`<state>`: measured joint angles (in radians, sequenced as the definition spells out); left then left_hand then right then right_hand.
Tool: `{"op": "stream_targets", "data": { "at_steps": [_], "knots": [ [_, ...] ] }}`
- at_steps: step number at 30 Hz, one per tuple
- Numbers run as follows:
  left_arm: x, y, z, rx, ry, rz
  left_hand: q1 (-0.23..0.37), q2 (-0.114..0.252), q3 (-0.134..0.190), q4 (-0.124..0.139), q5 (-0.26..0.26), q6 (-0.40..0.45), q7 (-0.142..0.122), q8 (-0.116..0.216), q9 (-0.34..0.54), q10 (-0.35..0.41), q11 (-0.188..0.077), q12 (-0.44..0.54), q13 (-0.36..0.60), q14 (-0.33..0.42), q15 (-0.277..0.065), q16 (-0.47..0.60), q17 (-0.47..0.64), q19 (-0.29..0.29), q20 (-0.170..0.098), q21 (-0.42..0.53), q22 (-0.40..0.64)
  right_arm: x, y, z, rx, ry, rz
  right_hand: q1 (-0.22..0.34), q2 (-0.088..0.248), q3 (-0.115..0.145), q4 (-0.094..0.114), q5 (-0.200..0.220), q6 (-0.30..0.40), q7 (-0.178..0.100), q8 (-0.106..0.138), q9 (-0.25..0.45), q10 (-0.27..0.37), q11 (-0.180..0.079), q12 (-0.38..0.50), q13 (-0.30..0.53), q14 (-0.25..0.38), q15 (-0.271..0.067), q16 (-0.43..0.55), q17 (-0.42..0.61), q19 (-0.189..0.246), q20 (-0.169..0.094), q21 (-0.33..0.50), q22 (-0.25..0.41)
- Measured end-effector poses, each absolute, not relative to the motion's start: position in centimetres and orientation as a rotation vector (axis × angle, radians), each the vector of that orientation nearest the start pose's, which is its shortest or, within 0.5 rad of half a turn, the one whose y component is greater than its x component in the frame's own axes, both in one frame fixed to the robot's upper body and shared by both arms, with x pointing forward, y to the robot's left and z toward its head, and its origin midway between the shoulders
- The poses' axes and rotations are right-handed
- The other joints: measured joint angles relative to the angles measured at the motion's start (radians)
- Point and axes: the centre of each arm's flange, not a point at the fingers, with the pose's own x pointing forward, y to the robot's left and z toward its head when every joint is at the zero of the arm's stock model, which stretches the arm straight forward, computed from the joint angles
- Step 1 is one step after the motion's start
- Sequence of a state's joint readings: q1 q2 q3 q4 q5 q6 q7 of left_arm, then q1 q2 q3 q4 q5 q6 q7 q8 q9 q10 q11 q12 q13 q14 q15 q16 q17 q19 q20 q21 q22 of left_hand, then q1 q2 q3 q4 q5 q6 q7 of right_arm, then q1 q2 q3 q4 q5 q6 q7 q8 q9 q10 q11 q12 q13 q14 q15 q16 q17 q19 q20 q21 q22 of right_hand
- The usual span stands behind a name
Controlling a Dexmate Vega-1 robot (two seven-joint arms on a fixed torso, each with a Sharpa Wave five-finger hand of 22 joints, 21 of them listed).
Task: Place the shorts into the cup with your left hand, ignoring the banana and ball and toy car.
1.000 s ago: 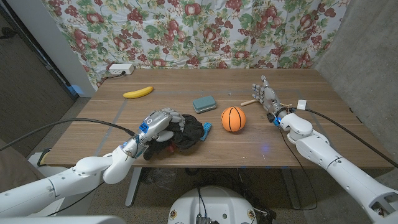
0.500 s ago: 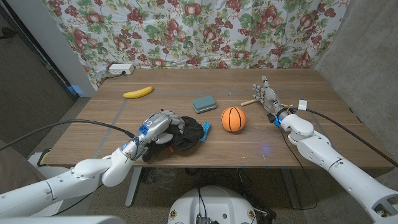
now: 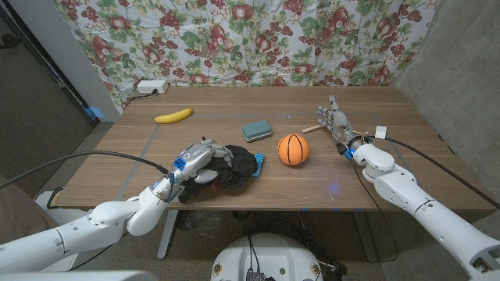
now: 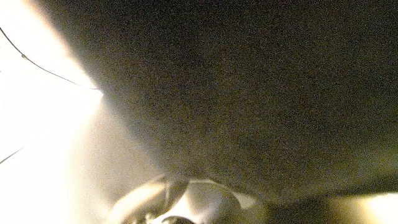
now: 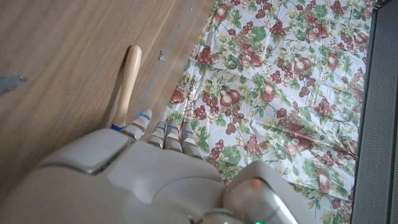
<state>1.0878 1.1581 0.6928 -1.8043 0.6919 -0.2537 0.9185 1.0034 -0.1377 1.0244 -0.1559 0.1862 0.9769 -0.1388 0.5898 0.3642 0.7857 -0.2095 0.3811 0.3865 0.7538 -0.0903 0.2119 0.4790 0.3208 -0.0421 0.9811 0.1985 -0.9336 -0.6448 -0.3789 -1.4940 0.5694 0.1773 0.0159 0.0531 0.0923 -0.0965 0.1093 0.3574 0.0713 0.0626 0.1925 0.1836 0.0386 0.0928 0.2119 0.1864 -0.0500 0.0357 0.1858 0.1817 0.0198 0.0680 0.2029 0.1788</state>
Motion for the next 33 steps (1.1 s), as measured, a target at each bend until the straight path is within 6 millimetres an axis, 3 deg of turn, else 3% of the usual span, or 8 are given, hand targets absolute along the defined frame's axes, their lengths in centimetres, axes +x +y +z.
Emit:
{"op": "stream_targets", "data": {
  "at_steps": [2, 6, 8, 12, 19, 23, 33],
  "knots": [
    [47.81, 26.2, -10.97, 1.325, -1.274, 0.007, -0.09, -0.034, 0.023, -0.007, 0.011, -0.017, -0.016, -0.02, -0.021, -0.023, 0.0, -0.035, -0.026, -0.036, 0.011, -0.015, -0.045, -0.005, 0.001, -0.026, -0.018, 62.41, -28.6, -3.82, -0.154, -0.53, 0.258, 0.0, 0.0, 0.0, 0.0, 0.0, 0.0, 0.0, 0.0, 0.0, 0.0, 0.0, 0.0, 0.0, 0.0, 0.0, 0.0, 0.0, 0.0, 0.0, 0.0, 0.0],
    [47.8, 26.32, -10.97, 1.322, -1.275, 0.013, -0.244, -0.06, 0.026, -0.011, 0.026, -0.06, -0.027, -0.045, -0.045, -0.052, 0.001, -0.059, -0.038, -0.086, 0.024, -0.017, -0.092, -0.018, 0.002, -0.077, -0.027, 62.51, -28.5, -3.63, -0.156, -0.531, 0.259, 0.0, 0.0, 0.0, 0.0, 0.0, 0.0, 0.0, 0.0, 0.0, 0.0, 0.0, 0.0, 0.0, 0.0, 0.0, 0.0, 0.0, 0.0, 0.0, 0.0, 0.0],
    [47.82, 26.37, -10.99, 1.323, -1.273, 0.013, -0.308, -0.065, 0.012, -0.024, 0.037, -0.089, -0.035, -0.061, -0.057, -0.077, 0.001, -0.071, -0.045, -0.107, 0.026, -0.023, -0.11, -0.02, 0.001, -0.107, -0.027, 62.53, -28.5, -3.67, -0.157, -0.529, 0.259, 0.0, 0.0, 0.0, 0.0, 0.0, 0.0, 0.0, 0.0, 0.0, 0.0, 0.0, 0.0, 0.0, 0.0, 0.0, 0.0, 0.0, 0.0, 0.0, 0.0, 0.0],
    [47.84, 26.56, -10.95, 1.318, -1.275, 0.021, -0.427, -0.069, -0.034, -0.025, 0.064, -0.14, -0.048, -0.095, -0.085, -0.104, -0.003, -0.093, -0.067, -0.141, 0.033, -0.023, -0.141, -0.02, 0.001, -0.159, -0.027, 62.72, -28.4, -3.53, -0.16, -0.527, 0.26, 0.0, 0.0, 0.0, 0.0, 0.0, 0.0, 0.0, 0.0, 0.0, 0.0, 0.0, 0.0, 0.0, 0.0, 0.0, 0.0, 0.0, 0.0, 0.0, 0.0, 0.0],
    [47.97, 26.76, -10.88, 1.304, -1.274, 0.026, -0.534, -0.071, -0.089, -0.023, 0.097, -0.19, -0.065, -0.132, -0.115, -0.132, 0.001, -0.112, -0.087, -0.166, 0.033, -0.025, -0.168, -0.02, 0.001, -0.211, -0.027, 62.9, -28.3, -3.43, -0.162, -0.524, 0.261, 0.0, 0.0, 0.0, 0.0, 0.0, 0.0, 0.0, 0.0, 0.0, 0.0, 0.0, 0.0, 0.0, 0.0, 0.0, 0.0, 0.0, 0.0, 0.0, 0.0, 0.0],
    [48.17, 26.91, -10.8, 1.306, -1.272, 0.032, -0.589, -0.071, -0.127, -0.024, 0.118, -0.193, -0.062, -0.143, -0.127, -0.152, 0.002, -0.12, -0.092, -0.184, 0.037, -0.025, -0.181, -0.021, 0.003, -0.24, -0.027, 62.91, -28.3, -3.46, -0.164, -0.522, 0.262, 0.0, 0.0, 0.0, 0.0, 0.0, 0.0, 0.0, 0.0, 0.0, 0.0, 0.0, 0.0, 0.0, 0.0, 0.0, 0.0, 0.0, 0.0, 0.0, 0.0, 0.0],
    [48.34, 27.06, -10.38, 1.266, -1.284, 0.028, -0.624, -0.065, -0.155, -0.026, 0.143, -0.213, -0.063, -0.158, -0.137, -0.171, -0.003, -0.123, -0.095, -0.21, 0.04, -0.025, -0.196, -0.022, 0.003, -0.276, -0.026, 63.26, -28.17, -3.23, -0.165, -0.518, 0.261, 0.0, 0.0, 0.004, -0.004, 0.0, 0.0, 0.0, 0.0, 0.0, 0.0, 0.0, 0.0, 0.0, 0.0, 0.0, 0.0, 0.0, 0.0, 0.0, 0.0, 0.0]
  ]
}}
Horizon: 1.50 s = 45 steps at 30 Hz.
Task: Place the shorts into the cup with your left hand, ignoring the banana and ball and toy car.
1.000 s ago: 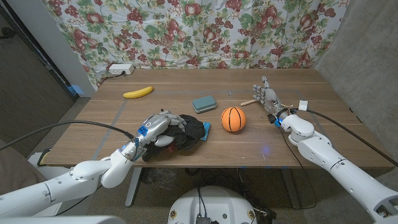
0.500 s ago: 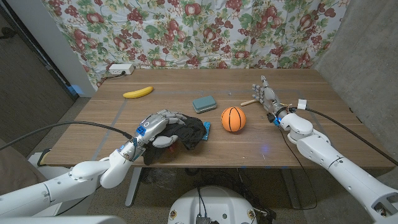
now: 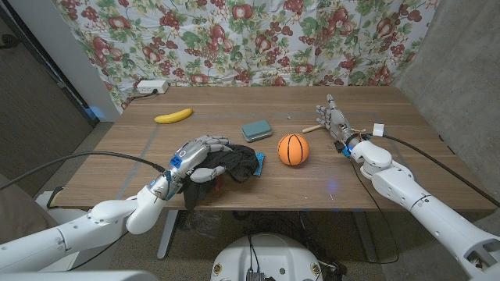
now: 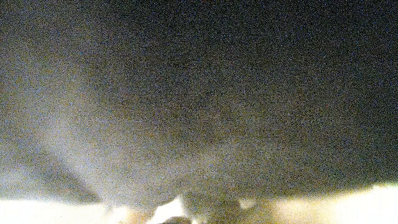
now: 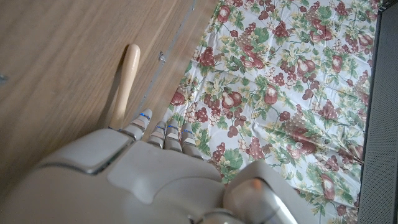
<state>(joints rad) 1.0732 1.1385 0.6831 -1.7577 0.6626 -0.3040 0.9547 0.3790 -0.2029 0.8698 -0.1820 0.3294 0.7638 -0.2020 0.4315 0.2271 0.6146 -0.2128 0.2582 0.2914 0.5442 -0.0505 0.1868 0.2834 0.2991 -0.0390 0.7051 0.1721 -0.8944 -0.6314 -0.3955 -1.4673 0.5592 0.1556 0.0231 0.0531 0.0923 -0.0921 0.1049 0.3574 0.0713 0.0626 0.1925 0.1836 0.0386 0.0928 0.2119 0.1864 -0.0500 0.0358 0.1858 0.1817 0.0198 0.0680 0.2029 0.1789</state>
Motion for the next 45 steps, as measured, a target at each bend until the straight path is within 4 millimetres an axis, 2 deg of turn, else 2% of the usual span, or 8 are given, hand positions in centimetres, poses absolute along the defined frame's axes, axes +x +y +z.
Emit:
{"op": "stream_targets", "data": {
  "at_steps": [14, 25, 45],
  "knots": [
    [48.6, 27.6, -9.7, 1.269, -1.285, 0.034, 0.001, 0.001, 0.002, -0.002, 0.019, 0.0, 0.0, 0.0, -0.009, -0.002, 0.003, -0.007, -0.012, -0.01, -0.003, 0.006, -0.01, 0.0, 0.0, -0.021, 0.0, 63.6, -28.2, -2.9, -0.167, -0.517, 0.261, 0.0, 0.0, 0.0, 0.0, 0.0, 0.0, 0.0, 0.0, 0.0, 0.0, 0.0, 0.0, 0.0, 0.0, 0.0, 0.0, 0.0, 0.0, 0.0, 0.0, 0.0],
    [48.1, 28.2, -8.0, 1.296, -1.29, 0.029, 0.014, 0.0, 0.006, -0.006, 0.034, 0.0, 0.0, -0.014, -0.018, -0.013, 0.009, -0.018, -0.022, -0.009, -0.003, 0.006, -0.023, 0.0, 0.0, -0.046, 0.0, 63.8, -28.3, -2.9, -0.166, -0.516, 0.262, 0.0, 0.0, 0.0, 0.0, 0.0, 0.0, 0.0, 0.0, 0.0, 0.0, 0.0, 0.0, 0.0, 0.0, 0.0, 0.0, 0.0, 0.0, 0.0, 0.0, 0.0],
    [47.2, 28.7, -6.6, 1.316, -1.291, 0.017, 0.014, 0.0, 0.006, -0.006, 0.045, 0.004, -0.003, -0.014, -0.023, -0.01, 0.015, -0.018, -0.034, -0.017, 0.004, 0.006, -0.033, 0.012, 0.0, -0.062, 0.002, 64.2, -28.7, -2.8, -0.157, -0.519, 0.26, 0.0, 0.0, 0.0, 0.0, 0.0, 0.0, 0.0, 0.0, 0.0, 0.0, 0.0, 0.0, 0.0, 0.0, 0.0, 0.0, 0.0, 0.0, 0.0, 0.0, 0.0]
  ]
}}
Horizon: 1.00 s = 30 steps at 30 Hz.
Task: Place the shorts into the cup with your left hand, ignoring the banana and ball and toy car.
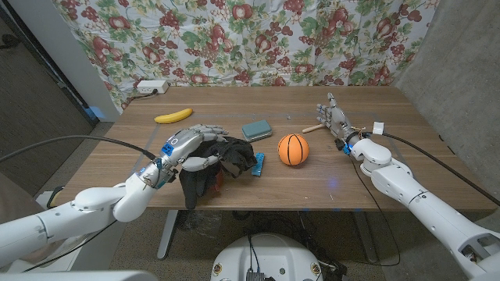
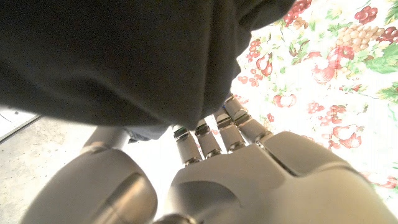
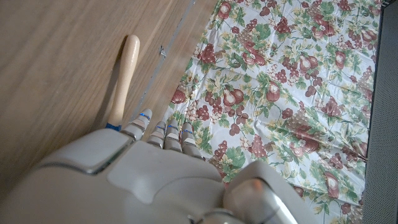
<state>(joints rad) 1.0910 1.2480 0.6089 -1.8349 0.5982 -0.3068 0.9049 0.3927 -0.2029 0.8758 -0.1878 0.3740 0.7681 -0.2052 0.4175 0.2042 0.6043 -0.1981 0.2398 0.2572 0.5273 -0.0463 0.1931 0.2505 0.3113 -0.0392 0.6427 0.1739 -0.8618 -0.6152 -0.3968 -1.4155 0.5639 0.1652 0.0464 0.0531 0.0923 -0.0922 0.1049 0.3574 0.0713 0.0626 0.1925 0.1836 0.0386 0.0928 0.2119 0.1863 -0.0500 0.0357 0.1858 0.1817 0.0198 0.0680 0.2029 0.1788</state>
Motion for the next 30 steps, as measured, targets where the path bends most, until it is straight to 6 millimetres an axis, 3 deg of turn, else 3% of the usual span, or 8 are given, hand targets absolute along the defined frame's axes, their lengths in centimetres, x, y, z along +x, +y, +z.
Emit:
{"op": "stream_targets", "data": {
  "at_steps": [30],
  "knots": [
    [46.0, 28.3, -5.4, 1.229, -1.311, 0.012, 0.0, 0.0, -0.017, 0.008, 0.008, 0.014, 0.003, -0.007, -0.005, 0.0, 0.0, 0.0, -0.011, 0.013, -0.002, 0.008, -0.01, 0.014, -0.003, -0.023, 0.001, 64.4, -28.9, -3.1, -0.148, -0.512, 0.259, 0.0, 0.0, 0.0, 0.0, 0.0, 0.0, 0.0, 0.0, 0.0, 0.0, 0.0, 0.0, 0.0, 0.0, 0.0, 0.0, 0.0, 0.0, 0.0, 0.0, 0.0]
  ]
}}
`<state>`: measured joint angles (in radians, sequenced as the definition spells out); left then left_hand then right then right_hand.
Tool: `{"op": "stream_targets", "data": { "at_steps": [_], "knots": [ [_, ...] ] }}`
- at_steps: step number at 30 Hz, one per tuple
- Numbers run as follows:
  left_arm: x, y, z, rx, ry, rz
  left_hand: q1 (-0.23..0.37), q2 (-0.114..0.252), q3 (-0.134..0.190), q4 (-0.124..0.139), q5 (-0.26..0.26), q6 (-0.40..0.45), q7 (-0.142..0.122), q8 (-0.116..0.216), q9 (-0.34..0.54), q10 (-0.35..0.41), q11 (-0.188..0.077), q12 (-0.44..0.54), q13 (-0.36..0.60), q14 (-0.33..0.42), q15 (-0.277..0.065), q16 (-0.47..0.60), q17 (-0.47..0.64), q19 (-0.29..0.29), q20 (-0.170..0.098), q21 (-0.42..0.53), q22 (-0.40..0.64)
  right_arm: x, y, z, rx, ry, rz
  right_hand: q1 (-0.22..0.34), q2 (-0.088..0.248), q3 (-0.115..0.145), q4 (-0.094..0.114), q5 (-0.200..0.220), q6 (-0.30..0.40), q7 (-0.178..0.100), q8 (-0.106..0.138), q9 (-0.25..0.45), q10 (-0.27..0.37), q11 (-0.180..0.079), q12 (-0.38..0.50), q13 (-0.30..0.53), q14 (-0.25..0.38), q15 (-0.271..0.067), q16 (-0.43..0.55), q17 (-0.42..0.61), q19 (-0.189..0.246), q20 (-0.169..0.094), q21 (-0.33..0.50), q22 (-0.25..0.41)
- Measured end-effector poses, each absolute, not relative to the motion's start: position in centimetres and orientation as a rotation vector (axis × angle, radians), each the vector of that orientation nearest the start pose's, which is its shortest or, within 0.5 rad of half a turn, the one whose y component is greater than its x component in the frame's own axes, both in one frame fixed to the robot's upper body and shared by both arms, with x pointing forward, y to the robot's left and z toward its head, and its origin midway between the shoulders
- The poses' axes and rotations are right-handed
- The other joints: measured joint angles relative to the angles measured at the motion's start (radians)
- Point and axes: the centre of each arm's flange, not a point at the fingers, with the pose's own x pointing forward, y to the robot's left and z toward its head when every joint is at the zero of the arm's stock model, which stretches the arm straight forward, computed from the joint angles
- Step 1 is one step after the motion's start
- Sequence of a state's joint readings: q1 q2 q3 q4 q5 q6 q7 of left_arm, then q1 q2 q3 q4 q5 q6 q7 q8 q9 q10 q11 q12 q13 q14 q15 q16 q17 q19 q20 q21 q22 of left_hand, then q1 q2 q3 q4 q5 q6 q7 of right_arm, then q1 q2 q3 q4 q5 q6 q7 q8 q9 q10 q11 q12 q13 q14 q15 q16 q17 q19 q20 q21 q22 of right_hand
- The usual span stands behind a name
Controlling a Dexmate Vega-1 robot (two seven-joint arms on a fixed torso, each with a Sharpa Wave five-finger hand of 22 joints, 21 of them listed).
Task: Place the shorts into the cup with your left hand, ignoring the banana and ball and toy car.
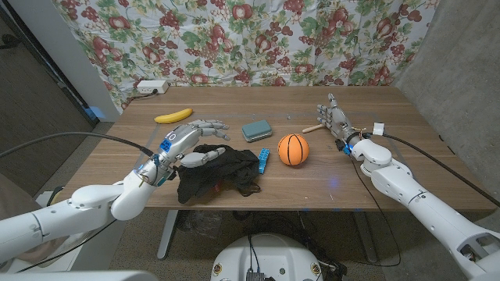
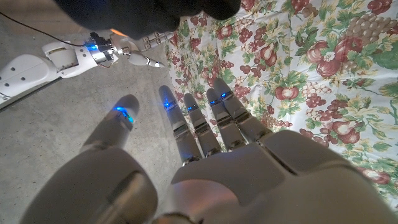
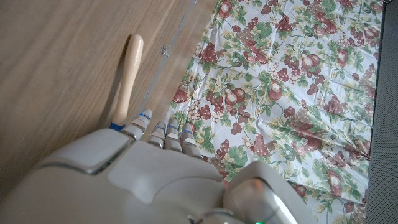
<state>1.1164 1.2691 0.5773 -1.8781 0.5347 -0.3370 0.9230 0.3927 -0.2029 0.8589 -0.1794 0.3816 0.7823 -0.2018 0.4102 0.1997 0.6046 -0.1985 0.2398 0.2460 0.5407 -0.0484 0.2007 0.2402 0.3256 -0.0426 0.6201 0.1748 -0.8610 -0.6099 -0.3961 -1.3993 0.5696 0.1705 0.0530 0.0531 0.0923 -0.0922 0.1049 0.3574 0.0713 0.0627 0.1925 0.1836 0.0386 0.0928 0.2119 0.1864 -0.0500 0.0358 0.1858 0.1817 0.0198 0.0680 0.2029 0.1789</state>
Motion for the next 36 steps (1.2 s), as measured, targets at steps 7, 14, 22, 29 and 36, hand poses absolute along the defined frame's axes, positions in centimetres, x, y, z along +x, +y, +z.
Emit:
{"op": "stream_targets", "data": {
  "at_steps": [7, 14, 22, 29, 36],
  "knots": [
    [45.8, 28.6, -5.3, 1.192, -1.303, 0.029, -0.019, 0.005, -0.016, 0.007, 0.0, 0.001, 0.006, -0.004, -0.005, 0.0, 0.0, 0.0, 0.0, 0.0, 0.0, 0.0, -0.004, 0.0, 0.0, -0.007, 0.0, 64.2, -28.7, -3.2, -0.146, -0.515, 0.259, 0.0, 0.0, 0.003, 0.003, 0.0, 0.0, 0.0, 0.0, 0.0, 0.0, 0.0, 0.0, 0.0, 0.0, 0.0, 0.0, 0.0, 0.0, 0.0, 0.0, 0.0],
    [45.8, 28.8, -5.2, 1.133, -1.289, 0.054, -0.035, 0.013, -0.022, 0.013, 0.008, 0.0, 0.008, -0.012, -0.005, 0.0, 0.0, 0.0, 0.0, 0.0, 0.0, 0.0, -0.003, 0.0, 0.0, -0.01, 0.005, 64.0, -28.6, -3.1, -0.15, -0.515, 0.256, 0.0, 0.0, 0.003, 0.003, 0.0, 0.0, 0.0, 0.0, 0.0, 0.0, 0.0, 0.0, 0.0, 0.0, 0.0, 0.0, 0.0, 0.0, 0.0, 0.0, 0.0],
    [45.7, 28.8, -5.1, 1.069, -1.279, 0.078, -0.047, 0.017, -0.028, 0.019, 0.008, -0.006, 0.013, -0.019, -0.004, -0.003, 0.003, 0.0, 0.0, 0.0, 0.0, 0.0, -0.003, 0.0, 0.0, -0.014, 0.005, 63.7, -28.6, -3.0, -0.154, -0.516, 0.252, 0.0, 0.0, 0.003, 0.003, 0.0, 0.0, 0.0, 0.0, 0.0, 0.0, 0.0, 0.0, 0.0, 0.0, 0.0, 0.0, 0.0, 0.0, 0.0, 0.0, 0.0],
    [45.7, 28.7, -5.1, 1.032, -1.273, 0.091, -0.059, 0.023, -0.028, 0.019, 0.008, -0.006, 0.013, -0.019, -0.009, -0.006, 0.006, 0.0, 0.0, -0.002, -0.002, 0.0, -0.003, 0.0, 0.0, -0.018, 0.005, 63.6, -28.6, -3.0, -0.154, -0.517, 0.249, 0.0, 0.0, 0.003, 0.003, 0.0, 0.0, 0.0, 0.0, 0.0, 0.0, 0.0, 0.0, 0.0, 0.0, 0.0, 0.0, 0.0, 0.0, 0.0, 0.0, 0.0],
    [45.6, 28.4, -5.1, 0.983, -1.258, 0.096, -0.061, 0.021, -0.032, 0.024, 0.008, -0.011, 0.018, -0.026, -0.009, -0.006, 0.006, 0.0, 0.0, -0.002, -0.002, 0.0, -0.003, 0.0, 0.001, -0.018, 0.005, 63.2, -28.9, -3.3, -0.155, -0.517, 0.248, 0.0, 0.0, 0.003, 0.003, 0.0, 0.0, 0.0, 0.0, 0.0, 0.0, 0.0, 0.0, 0.0, 0.0, 0.0, 0.0, 0.0, 0.0, 0.0, 0.0, 0.0]
  ]
}}
